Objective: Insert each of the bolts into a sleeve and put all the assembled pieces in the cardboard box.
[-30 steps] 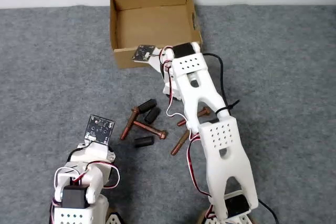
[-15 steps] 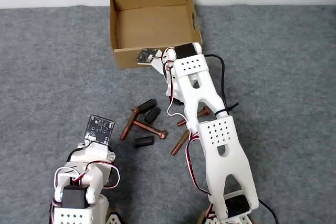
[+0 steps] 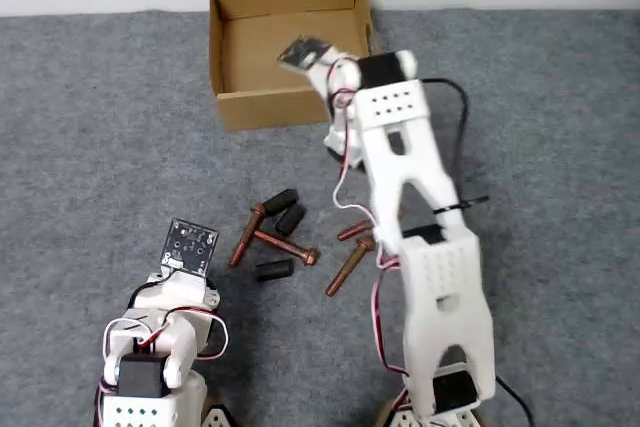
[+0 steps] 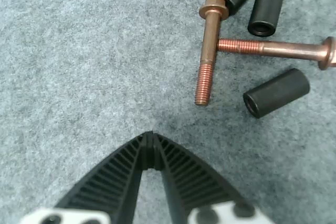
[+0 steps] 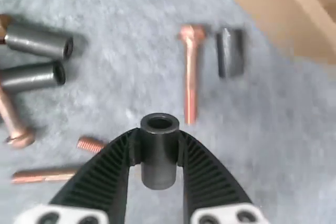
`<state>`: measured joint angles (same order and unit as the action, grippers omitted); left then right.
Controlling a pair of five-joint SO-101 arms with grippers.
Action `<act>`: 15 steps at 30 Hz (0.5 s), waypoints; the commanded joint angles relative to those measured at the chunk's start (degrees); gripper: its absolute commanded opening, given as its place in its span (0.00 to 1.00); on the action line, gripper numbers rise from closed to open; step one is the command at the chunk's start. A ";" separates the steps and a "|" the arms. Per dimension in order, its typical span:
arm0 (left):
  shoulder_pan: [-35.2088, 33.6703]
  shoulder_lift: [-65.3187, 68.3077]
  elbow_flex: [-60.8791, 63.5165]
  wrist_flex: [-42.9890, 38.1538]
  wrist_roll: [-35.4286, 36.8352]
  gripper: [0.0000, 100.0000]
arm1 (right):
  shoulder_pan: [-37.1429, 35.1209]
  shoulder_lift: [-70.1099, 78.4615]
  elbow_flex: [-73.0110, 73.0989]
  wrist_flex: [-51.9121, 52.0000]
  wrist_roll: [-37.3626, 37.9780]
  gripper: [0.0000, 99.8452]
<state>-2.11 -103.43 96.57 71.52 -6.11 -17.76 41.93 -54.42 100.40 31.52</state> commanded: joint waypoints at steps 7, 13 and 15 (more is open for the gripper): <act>-0.09 -0.26 -0.13 0.35 -0.26 0.01 | 0.84 -36.79 28.84 2.59 -24.35 0.01; -0.09 -0.26 -0.13 0.35 -0.26 0.01 | 0.92 -56.22 45.01 2.42 -30.68 0.01; 0.62 -0.26 -0.13 0.18 -0.35 0.01 | 0.92 -62.29 50.20 2.33 -33.41 0.01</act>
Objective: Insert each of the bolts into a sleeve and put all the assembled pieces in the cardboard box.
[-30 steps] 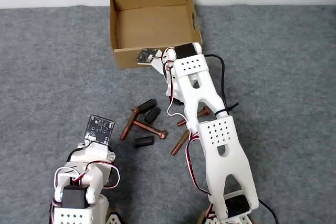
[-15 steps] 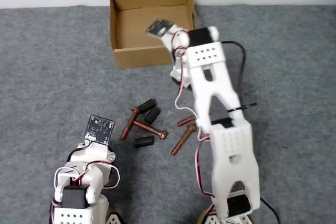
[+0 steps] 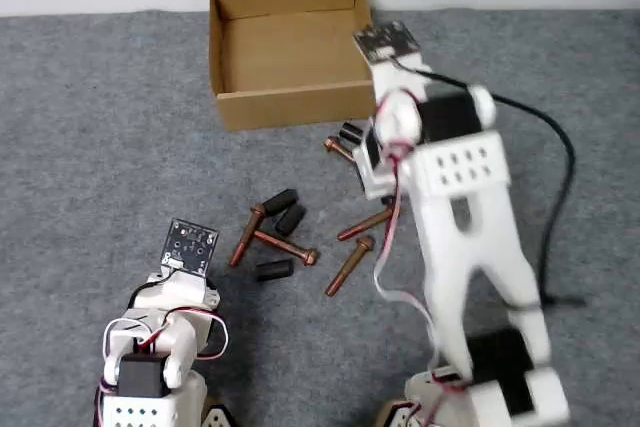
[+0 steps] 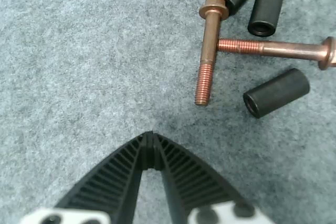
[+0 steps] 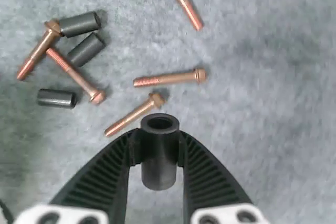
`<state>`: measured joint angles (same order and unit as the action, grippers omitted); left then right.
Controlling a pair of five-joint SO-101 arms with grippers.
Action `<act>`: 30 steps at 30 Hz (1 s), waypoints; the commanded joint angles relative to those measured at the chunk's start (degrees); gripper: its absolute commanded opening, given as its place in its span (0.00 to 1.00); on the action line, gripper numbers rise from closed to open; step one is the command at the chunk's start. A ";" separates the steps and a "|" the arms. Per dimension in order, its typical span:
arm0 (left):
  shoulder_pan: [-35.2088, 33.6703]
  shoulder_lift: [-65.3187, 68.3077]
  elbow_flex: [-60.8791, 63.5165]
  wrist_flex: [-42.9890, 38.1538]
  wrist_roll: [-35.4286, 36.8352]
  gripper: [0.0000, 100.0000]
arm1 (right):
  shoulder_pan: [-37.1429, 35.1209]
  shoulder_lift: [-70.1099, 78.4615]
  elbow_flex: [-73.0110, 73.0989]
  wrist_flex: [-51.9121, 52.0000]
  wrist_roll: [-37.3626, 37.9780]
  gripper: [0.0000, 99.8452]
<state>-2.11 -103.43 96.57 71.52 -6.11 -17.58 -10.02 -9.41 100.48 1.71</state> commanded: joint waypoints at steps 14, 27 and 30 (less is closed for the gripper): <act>21.19 -0.26 -0.13 0.44 -0.35 0.01 | 13.93 -45.49 33.76 1.80 -11.25 0.01; 20.04 0.18 -14.81 -5.01 2.11 0.01 | 28.62 -53.05 39.21 1.80 -11.52 0.01; 20.31 3.52 -20.09 -7.30 0.79 0.01 | 32.75 -53.05 39.38 1.80 -11.52 0.01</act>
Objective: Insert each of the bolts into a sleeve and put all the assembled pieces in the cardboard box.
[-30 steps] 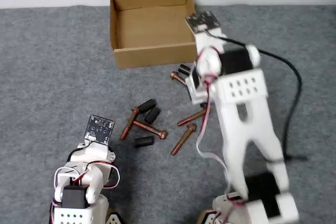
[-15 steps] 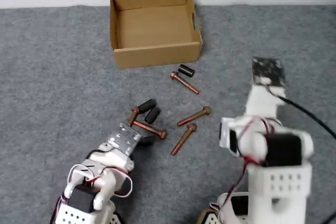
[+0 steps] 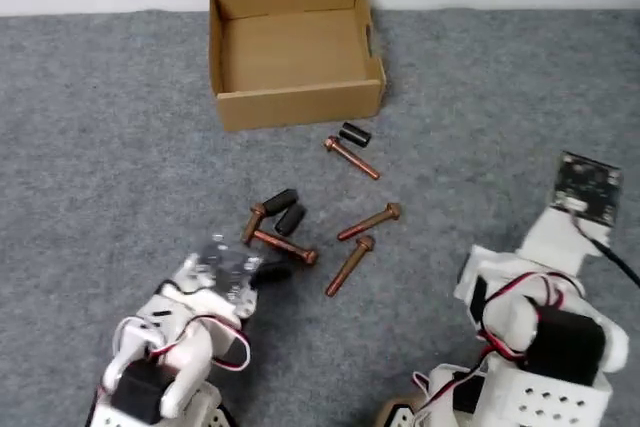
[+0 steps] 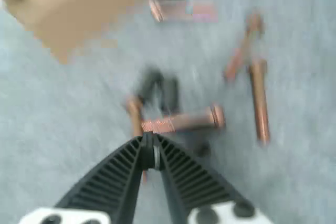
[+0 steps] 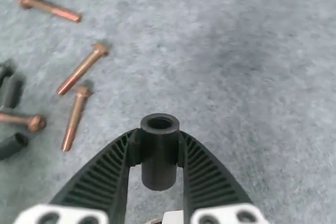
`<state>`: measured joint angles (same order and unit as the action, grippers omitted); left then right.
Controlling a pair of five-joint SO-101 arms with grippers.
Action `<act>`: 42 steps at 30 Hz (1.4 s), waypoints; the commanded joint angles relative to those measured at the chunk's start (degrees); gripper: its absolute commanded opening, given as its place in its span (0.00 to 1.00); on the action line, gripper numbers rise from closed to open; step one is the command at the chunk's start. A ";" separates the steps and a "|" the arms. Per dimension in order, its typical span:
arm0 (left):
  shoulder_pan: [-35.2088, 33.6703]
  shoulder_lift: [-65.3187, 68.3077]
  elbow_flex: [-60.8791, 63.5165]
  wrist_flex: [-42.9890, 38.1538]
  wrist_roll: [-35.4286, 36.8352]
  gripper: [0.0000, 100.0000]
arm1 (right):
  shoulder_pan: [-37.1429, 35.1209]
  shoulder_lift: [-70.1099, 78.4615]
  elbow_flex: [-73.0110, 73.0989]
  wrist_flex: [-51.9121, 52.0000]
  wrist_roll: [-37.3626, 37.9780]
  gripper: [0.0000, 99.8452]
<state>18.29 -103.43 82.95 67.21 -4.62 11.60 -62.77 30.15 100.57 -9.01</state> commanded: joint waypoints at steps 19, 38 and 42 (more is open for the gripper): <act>15.91 79.65 -53.93 9.67 -1.49 0.01 | 9.63 -16.66 7.21 -3.38 2.73 0.01; 19.25 120.79 -85.49 18.20 -1.58 0.18 | 9.71 -21.85 9.93 -3.91 5.71 0.01; 17.41 126.86 -89.19 17.14 0.00 0.18 | 9.71 -21.76 9.93 -3.91 5.71 0.01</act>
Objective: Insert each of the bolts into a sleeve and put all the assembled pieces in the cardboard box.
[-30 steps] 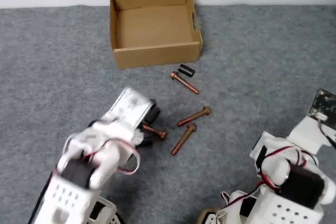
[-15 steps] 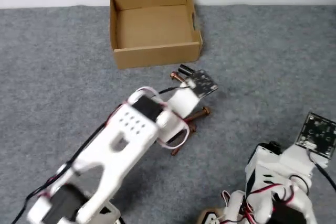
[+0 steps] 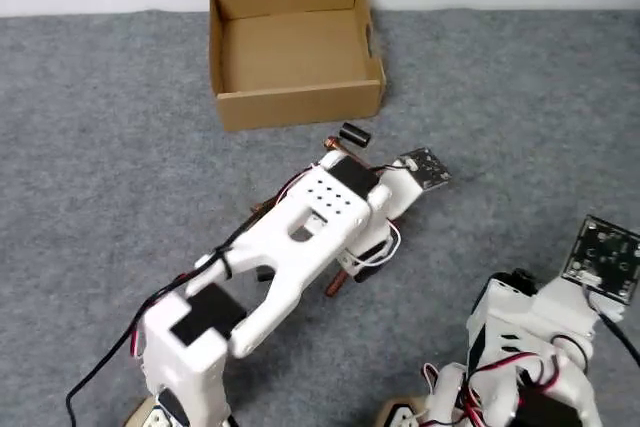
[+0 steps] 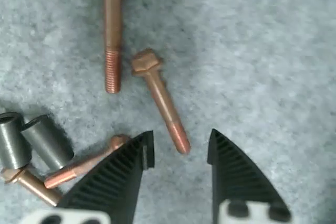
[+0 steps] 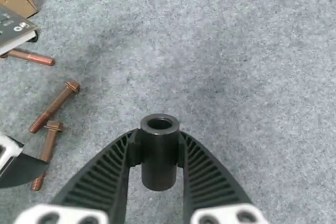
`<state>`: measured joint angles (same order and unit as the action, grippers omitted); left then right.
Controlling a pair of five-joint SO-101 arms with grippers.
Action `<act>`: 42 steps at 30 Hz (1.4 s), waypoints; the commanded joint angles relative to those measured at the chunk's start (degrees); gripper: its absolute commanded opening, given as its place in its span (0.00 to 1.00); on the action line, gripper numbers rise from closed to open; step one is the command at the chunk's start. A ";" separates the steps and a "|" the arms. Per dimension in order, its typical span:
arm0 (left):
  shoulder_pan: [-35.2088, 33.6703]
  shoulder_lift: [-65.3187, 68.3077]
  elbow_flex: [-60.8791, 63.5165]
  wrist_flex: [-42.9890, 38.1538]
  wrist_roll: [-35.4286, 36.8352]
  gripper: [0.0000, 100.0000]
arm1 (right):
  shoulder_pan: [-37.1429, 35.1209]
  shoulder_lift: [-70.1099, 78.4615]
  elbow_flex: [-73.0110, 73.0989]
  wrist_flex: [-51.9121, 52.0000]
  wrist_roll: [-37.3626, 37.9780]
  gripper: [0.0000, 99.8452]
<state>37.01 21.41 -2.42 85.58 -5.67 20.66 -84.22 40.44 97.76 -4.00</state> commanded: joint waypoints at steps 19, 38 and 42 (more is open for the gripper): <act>-1.85 29.01 -27.65 6.33 1.49 0.15 | 0.57 -0.40 -0.35 -1.63 0.70 0.01; -2.90 -0.35 -24.66 14.95 12.92 0.00 | 0.13 -0.48 -1.93 1.54 0.70 0.01; -4.13 -12.04 -12.62 14.86 19.52 0.00 | 0.13 -0.48 -3.96 4.62 0.70 0.01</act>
<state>33.76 20.35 -21.32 98.95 9.36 20.66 -84.66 40.44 100.04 -4.00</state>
